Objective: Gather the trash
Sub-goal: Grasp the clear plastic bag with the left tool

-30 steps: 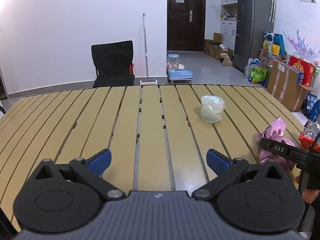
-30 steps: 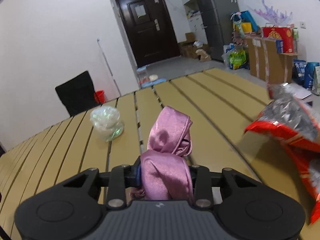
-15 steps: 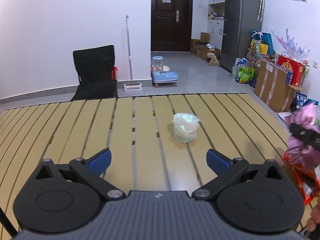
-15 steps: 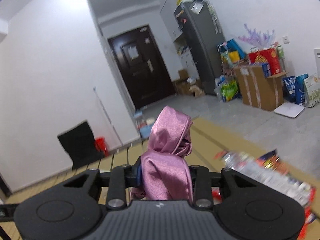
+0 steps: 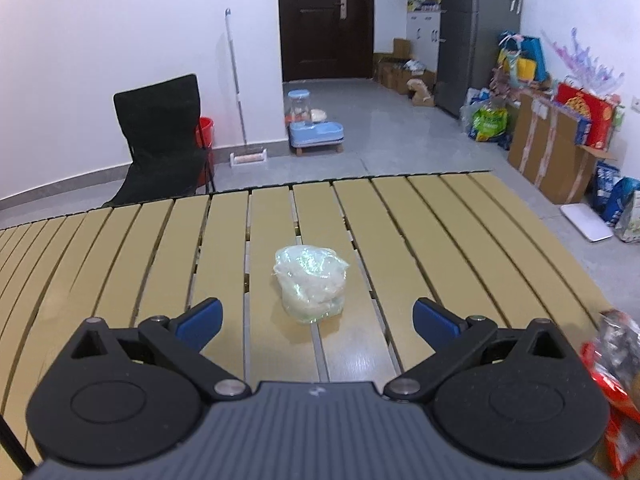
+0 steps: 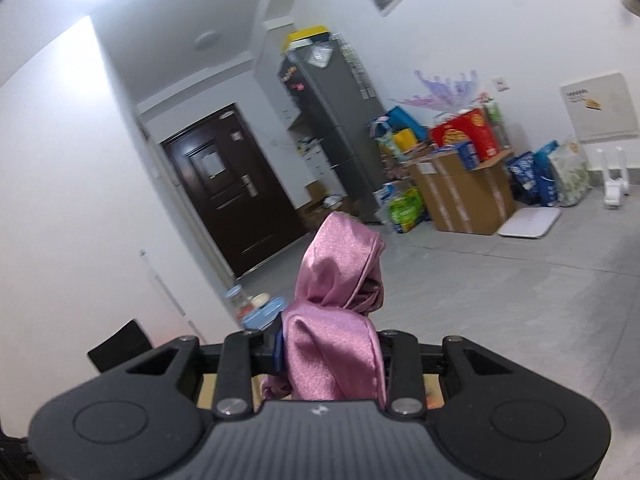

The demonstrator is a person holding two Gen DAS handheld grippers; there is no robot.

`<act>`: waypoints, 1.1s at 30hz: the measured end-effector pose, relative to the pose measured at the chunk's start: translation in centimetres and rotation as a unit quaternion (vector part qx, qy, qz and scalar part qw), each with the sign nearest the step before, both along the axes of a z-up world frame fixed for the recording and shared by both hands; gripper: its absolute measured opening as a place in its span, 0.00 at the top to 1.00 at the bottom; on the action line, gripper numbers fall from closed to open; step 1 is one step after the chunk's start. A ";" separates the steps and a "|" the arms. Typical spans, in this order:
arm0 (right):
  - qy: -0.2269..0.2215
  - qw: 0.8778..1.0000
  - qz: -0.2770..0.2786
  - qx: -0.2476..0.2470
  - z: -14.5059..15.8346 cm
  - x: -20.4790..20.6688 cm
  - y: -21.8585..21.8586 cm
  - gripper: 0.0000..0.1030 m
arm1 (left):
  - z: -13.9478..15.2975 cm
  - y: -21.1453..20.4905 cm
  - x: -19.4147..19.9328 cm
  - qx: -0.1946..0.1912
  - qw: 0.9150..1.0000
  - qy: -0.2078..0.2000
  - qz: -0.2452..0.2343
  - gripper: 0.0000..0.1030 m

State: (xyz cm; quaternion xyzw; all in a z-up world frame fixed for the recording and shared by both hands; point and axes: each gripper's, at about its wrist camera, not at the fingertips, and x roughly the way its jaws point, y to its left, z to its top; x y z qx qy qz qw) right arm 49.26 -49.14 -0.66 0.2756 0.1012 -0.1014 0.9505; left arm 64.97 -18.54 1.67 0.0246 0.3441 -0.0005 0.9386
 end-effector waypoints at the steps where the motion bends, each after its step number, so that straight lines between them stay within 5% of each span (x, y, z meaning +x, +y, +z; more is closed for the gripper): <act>1: 0.002 1.000 -0.005 0.003 -0.2 0.0 -0.6 0.69 | -0.4 -0.1 0.7 0.002 1.000 0.004 0.004 0.00; 7: 0.020 0.999 -0.030 0.005 -1.6 0.9 -3.5 0.69 | -2.7 0.4 4.8 -0.019 0.998 0.030 0.052 0.00; 16: 0.029 0.999 -0.033 0.003 -2.5 2.1 -4.7 0.69 | -5.3 1.0 8.2 -0.001 0.995 0.039 0.088 0.04; 18: 0.030 0.999 -0.032 0.002 -2.6 2.2 -4.5 0.69 | -5.7 0.8 8.3 0.011 0.996 0.039 0.081 0.12; 20: 0.030 0.999 -0.027 0.000 -2.6 2.0 -4.0 0.69 | -6.1 0.8 8.3 0.007 0.997 0.044 0.070 0.42; 22: 0.028 0.999 -0.024 -0.005 -2.3 1.8 -3.6 0.69 | -6.2 0.8 8.2 0.000 0.997 0.050 0.059 0.56; 33: 0.027 0.999 -0.003 -0.017 -1.8 2.1 -3.5 0.69 | -3.5 0.8 4.1 0.008 1.000 0.006 0.029 0.62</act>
